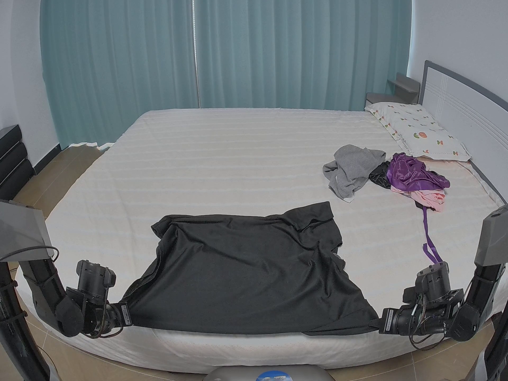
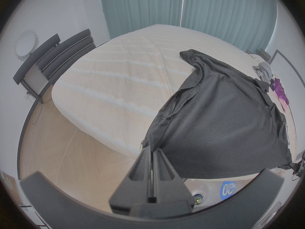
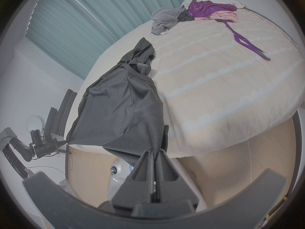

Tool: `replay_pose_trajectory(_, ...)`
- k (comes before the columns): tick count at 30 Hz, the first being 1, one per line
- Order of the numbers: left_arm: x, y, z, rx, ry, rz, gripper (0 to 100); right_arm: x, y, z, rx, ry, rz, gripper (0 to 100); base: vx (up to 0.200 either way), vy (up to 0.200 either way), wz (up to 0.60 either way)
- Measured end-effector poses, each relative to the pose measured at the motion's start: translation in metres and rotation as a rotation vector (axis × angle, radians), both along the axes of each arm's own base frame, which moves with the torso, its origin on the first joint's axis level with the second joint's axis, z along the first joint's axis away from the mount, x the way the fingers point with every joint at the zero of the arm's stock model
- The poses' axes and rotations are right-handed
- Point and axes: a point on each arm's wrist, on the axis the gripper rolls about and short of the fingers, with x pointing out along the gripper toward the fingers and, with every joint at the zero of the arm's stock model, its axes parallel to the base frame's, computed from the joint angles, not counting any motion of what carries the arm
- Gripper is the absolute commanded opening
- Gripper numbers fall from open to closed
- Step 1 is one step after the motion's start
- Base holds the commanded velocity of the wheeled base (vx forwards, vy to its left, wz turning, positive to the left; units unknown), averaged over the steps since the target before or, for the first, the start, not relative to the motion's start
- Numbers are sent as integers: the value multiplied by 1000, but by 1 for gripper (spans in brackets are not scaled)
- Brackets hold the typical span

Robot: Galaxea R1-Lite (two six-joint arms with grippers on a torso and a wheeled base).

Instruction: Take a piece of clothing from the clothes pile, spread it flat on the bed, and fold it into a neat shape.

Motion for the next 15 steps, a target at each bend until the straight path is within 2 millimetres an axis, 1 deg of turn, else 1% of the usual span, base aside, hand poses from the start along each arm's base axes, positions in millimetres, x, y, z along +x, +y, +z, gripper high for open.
replay_pose_trajectory(2,-2,-1,0,2,4,-6,0,-1,0,-1,-3,8,2,0,0,0,0)
replay_pose_trajectory(3,-2,-1,0,2,6,-8,0,-1,0,-2,-3,10,3,100,0,0,0)
replay_pose_trajectory(8,-4,-1,0,4,9,-11,0,3,2,-7,8,25,24,100,0,0,0)
replay_pose_trajectory(15,-5,-2,0,4,12,-12,0,23,6,-9,28,-15,9,100,0,0,0)
